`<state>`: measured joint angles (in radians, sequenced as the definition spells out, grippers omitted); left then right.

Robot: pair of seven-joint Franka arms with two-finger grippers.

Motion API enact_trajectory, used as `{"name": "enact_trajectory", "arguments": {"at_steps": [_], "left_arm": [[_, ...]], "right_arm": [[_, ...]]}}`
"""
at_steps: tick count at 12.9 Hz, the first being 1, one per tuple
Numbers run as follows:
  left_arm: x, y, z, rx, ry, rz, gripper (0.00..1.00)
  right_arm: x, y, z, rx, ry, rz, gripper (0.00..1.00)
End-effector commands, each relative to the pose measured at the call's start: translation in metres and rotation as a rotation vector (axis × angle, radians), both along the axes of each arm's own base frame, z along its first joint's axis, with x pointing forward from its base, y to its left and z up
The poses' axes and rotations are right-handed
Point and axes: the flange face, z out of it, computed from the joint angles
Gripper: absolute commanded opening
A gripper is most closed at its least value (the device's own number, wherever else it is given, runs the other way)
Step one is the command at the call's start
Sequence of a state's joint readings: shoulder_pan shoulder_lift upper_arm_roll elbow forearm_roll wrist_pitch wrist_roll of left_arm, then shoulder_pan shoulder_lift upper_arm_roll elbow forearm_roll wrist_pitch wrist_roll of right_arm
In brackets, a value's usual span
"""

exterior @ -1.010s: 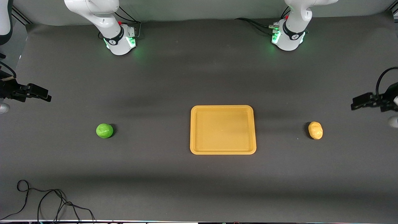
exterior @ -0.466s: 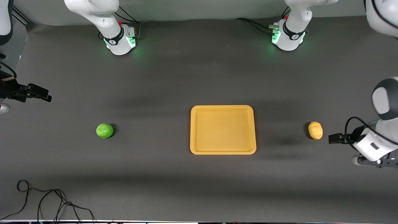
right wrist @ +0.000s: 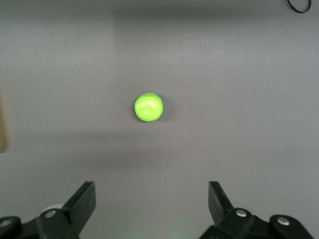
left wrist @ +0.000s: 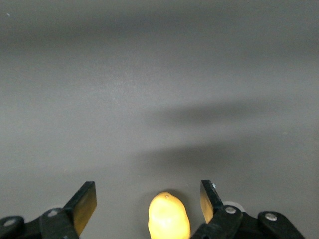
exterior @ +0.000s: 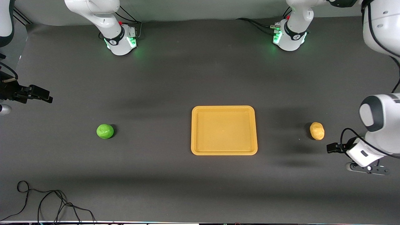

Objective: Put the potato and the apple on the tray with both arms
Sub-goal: 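Reach the left gripper down to the yellow potato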

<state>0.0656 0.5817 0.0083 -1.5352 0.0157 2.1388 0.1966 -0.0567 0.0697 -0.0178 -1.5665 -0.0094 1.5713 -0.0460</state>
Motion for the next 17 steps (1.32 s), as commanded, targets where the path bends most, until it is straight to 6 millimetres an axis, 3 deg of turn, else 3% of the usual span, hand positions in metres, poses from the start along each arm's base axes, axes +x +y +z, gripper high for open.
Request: {"name": "enact_trajectory", "arguments": {"at_steps": [1,6,10,12,17], "left_arm": [[-0.021,0.002,-0.03,0.004,-0.013,-0.017,0.93],[-0.064,0.009,-0.07,0.002,-0.019,-0.004,0.96],[-0.091,0.013,-0.078,-0.005,-0.003,0.011,0.96],[-0.097,0.011,-0.077,-0.006,0.0,0.012,0.96],[-0.114,-0.001,-0.097,-0.012,-0.03,0.016,0.94]], "right_arm": [[0.004,0.003,0.001,-0.002,-0.01,0.01,1.0],[0.005,0.003,0.005,-0.003,-0.019,0.01,1.0],[0.005,0.003,0.005,-0.003,-0.019,0.01,1.0],[0.006,0.003,0.002,-0.003,-0.014,0.01,1.0],[0.006,0.003,0.002,-0.003,-0.014,0.01,1.0]]}}
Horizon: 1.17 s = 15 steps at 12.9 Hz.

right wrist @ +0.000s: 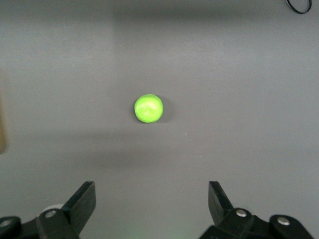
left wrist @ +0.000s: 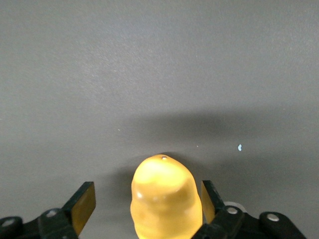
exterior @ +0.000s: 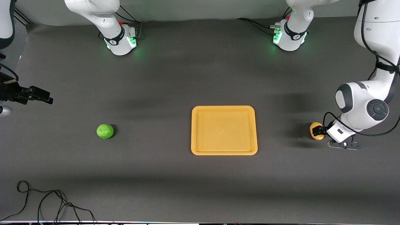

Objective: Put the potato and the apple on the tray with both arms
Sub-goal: 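Reach the left gripper down to the yellow potato, then close the left gripper on the potato and lift it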

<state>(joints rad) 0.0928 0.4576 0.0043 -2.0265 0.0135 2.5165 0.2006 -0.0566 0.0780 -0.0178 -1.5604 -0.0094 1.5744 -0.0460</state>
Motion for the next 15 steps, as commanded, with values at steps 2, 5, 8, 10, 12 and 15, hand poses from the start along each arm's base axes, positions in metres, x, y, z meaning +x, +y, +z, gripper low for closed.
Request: {"name": "enact_trajectory", "arguments": {"at_steps": [2,5,8,10,12,15], "left_arm": [[-0.018,-0.016,-0.01,-0.009,-0.034,0.009,0.94],[-0.02,-0.016,-0.021,-0.008,-0.042,0.009,0.81],[-0.028,-0.016,-0.04,-0.006,-0.06,0.004,0.46],[-0.029,-0.019,-0.038,-0.007,-0.056,0.001,0.33],[-0.024,-0.033,-0.025,-0.012,-0.071,0.012,0.31],[-0.014,-0.104,0.022,-0.032,-0.023,0.077,0.31]], "right_arm": [[0.004,0.003,0.004,-0.003,-0.013,0.01,1.0],[0.004,0.003,0.002,-0.004,-0.01,0.01,1.0],[0.004,0.003,0.003,-0.004,-0.012,0.01,1.0],[0.004,0.003,0.003,-0.004,-0.012,0.01,1.0],[0.004,0.003,0.003,-0.004,-0.012,0.01,1.0],[0.005,0.003,0.004,-0.004,-0.018,0.01,1.0]]}}
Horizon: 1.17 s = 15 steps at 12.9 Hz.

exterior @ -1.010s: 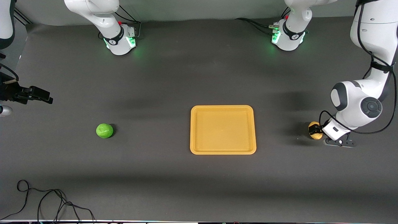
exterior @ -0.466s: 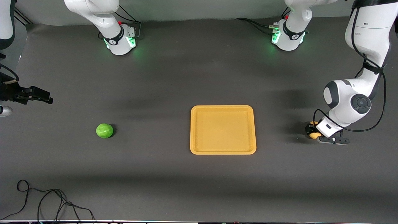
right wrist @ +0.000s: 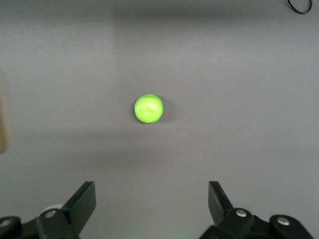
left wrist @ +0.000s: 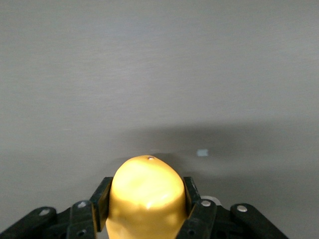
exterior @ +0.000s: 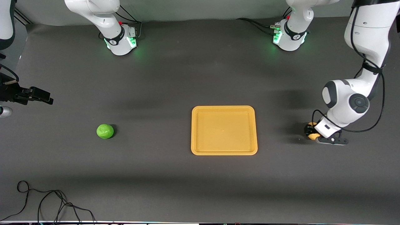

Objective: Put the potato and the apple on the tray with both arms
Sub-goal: 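Close the left gripper on the potato and lift it, then carry the potato with the left gripper and lower it onto the tray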

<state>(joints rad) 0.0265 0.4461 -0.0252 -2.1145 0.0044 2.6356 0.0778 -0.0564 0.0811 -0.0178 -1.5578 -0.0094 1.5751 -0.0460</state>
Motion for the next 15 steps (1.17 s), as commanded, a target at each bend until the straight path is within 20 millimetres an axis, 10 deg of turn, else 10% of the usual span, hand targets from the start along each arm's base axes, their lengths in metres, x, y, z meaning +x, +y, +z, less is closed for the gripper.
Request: {"name": "enact_trajectory", "arguments": {"at_steps": [1,4,9,15], "left_arm": [[0.008,-0.077,0.056,-0.01,0.047,0.063,0.32],[0.015,-0.161,0.089,-0.007,0.084,0.127,0.32],[0.01,-0.273,0.076,-0.028,0.06,0.243,0.31],[0.009,-0.336,0.035,-0.064,0.027,0.323,0.31]], "right_arm": [[0.004,0.003,0.002,-0.004,-0.014,0.01,1.0],[0.004,0.003,0.002,-0.004,-0.014,0.01,1.0],[0.005,0.002,0.003,-0.005,-0.02,0.01,1.0],[0.005,0.0,0.003,-0.005,-0.022,0.006,1.0]]}}
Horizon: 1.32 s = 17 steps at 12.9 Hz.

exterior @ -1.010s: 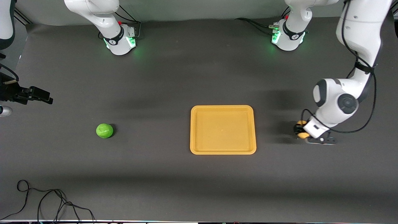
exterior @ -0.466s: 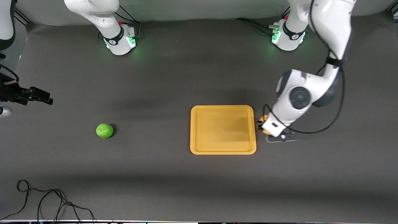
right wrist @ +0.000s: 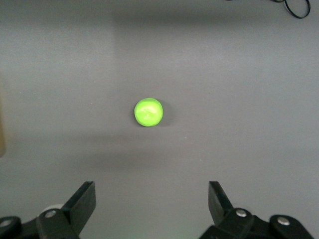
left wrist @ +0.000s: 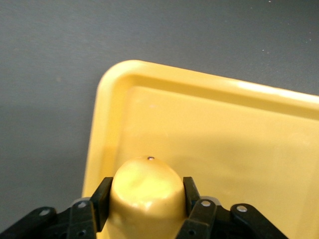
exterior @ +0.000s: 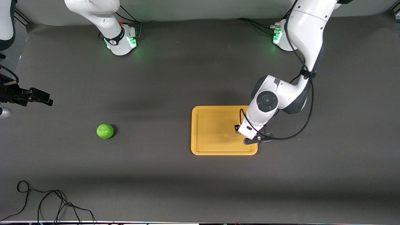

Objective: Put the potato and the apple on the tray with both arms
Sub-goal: 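Carry the potato with the left gripper and lower it onto the tray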

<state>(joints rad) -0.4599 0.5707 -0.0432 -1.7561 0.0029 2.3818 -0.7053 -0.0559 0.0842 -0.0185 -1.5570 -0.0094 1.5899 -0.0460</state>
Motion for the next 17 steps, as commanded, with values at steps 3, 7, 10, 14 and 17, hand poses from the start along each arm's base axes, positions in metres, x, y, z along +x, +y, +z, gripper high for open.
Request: {"name": "enact_trajectory", "arguments": {"at_steps": [3,7,10,14,17], "left_arm": [[0.006,-0.022,-0.028,-0.022,-0.038,0.043,0.31],[0.005,-0.024,-0.038,-0.026,-0.047,0.048,0.4],[0.004,-0.026,-0.043,-0.032,-0.063,0.042,0.92],[0.009,-0.022,-0.021,-0.026,-0.065,0.041,1.0],[0.007,0.001,0.06,0.026,-0.006,0.01,1.0]], "right_arm": [[0.003,0.001,0.003,-0.004,-0.01,0.007,1.0],[0.007,0.003,-0.004,-0.001,-0.007,0.01,1.0],[0.008,0.004,-0.004,-0.001,-0.011,0.012,1.0],[0.008,0.004,-0.005,-0.001,-0.019,0.013,1.0],[0.006,0.003,-0.005,0.003,-0.022,0.011,1.0]]}}
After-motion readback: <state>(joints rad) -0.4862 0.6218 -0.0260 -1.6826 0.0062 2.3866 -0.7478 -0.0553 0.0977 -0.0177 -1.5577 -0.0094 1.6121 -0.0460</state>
